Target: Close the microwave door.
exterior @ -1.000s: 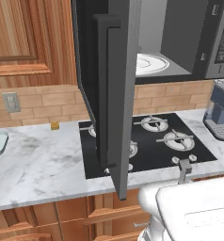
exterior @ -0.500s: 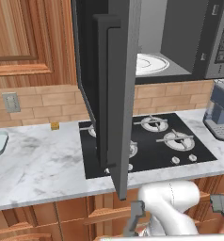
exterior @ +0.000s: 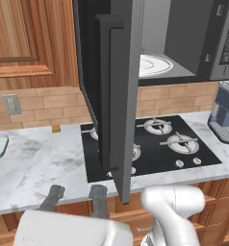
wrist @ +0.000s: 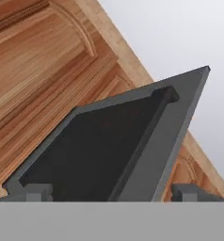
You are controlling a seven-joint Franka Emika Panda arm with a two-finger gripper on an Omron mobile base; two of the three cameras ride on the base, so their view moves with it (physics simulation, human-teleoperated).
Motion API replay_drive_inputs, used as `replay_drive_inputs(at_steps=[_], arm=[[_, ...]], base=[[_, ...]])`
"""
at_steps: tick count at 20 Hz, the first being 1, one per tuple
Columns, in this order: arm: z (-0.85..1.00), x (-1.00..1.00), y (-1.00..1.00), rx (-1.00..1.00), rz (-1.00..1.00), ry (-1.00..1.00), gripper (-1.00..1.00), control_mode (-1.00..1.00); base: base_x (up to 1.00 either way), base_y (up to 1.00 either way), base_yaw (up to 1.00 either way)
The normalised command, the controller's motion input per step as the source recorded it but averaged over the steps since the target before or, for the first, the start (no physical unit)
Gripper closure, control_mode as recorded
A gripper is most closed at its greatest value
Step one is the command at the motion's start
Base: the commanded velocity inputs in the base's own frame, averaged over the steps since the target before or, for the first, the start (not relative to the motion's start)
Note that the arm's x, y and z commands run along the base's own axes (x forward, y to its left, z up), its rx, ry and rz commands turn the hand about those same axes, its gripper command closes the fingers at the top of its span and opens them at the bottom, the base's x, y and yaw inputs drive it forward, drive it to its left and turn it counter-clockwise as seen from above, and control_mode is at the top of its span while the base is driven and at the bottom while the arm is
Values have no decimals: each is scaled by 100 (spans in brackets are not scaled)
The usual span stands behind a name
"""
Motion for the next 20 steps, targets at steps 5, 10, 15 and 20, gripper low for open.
replay_drive_inputs(at_steps=[5, 10, 15, 20], arm=[[-23, 59, 54, -17, -24, 0, -100, -100], [-33, 60, 4, -5, -20, 2, -100, -100], [-27, 61, -4, -10, -25, 7, -100, -100], [0, 65, -11, -6, -24, 13, -100, -100]], base=[[0, 0, 0], [0, 0, 0], [0, 0, 0], [0, 0, 0]])
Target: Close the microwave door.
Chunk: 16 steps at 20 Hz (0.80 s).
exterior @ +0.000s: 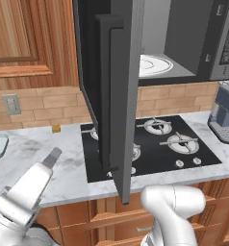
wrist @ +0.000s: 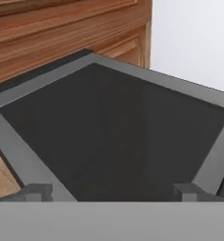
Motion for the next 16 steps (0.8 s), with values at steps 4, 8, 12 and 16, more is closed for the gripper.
replay_drive_inputs(at_steps=[4, 8, 12, 16], arm=[[1, 43, -37, 0, -27, 18, -100, -100], [1, 16, -50, 1, -25, 10, -100, -100], [7, -9, -91, 15, -10, 0, -100, -100], [35, -18, -100, 28, 0, 0, -100, -100]], base=[[0, 0, 0], [0, 0, 0], [0, 0, 0], [0, 0, 0]])
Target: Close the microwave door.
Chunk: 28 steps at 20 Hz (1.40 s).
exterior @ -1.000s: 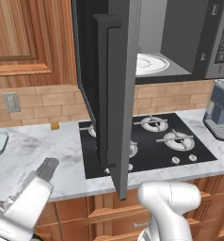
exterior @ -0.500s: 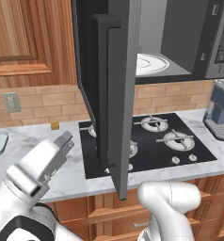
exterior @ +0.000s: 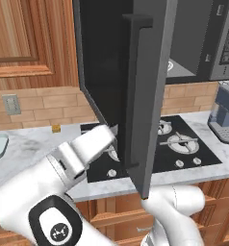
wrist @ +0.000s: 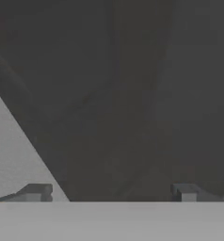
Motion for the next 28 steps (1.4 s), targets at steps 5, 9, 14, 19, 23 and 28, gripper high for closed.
replay_drive_inputs(at_steps=[5, 9, 14, 19, 23, 28], arm=[[22, -3, -100, 29, 2, 0, -100, -100], [0, -4, -100, 26, 12, 0, -100, -100], [0, 0, -100, 21, 25, 0, -100, -100], [0, 3, -100, 15, 29, 0, -100, -100], [1, 34, -91, 12, 33, 0, -100, -100], [0, 87, -63, 6, 16, 0, -100, -100]], base=[[0, 0, 0], [0, 0, 0], [0, 0, 0], [0, 0, 0], [0, 0, 0], [0, 0, 0]])
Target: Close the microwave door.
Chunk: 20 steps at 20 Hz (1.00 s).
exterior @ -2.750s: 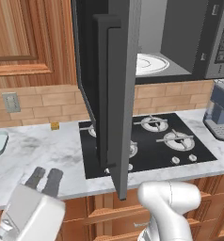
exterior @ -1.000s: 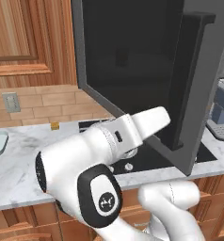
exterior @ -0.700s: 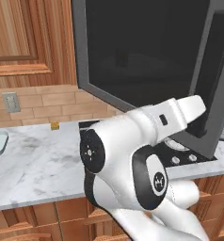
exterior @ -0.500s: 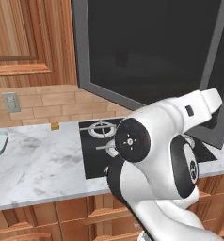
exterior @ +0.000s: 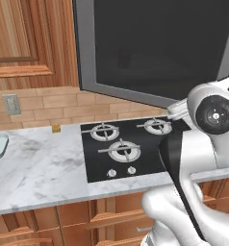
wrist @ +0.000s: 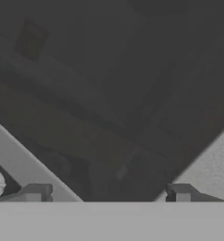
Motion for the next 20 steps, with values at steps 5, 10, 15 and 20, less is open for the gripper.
replay_drive_inputs(at_steps=[5, 10, 15, 20], arm=[[1, 100, -41, 4, 11, 0, -100, -100], [6, 99, -19, 4, 8, 0, -100, -100], [7, 80, -16, 8, 10, 0, -100, -100], [1, 94, -23, 7, 9, 0, -100, -100]], base=[[0, 0, 0], [0, 0, 0], [0, 0, 0], [0, 0, 0]])
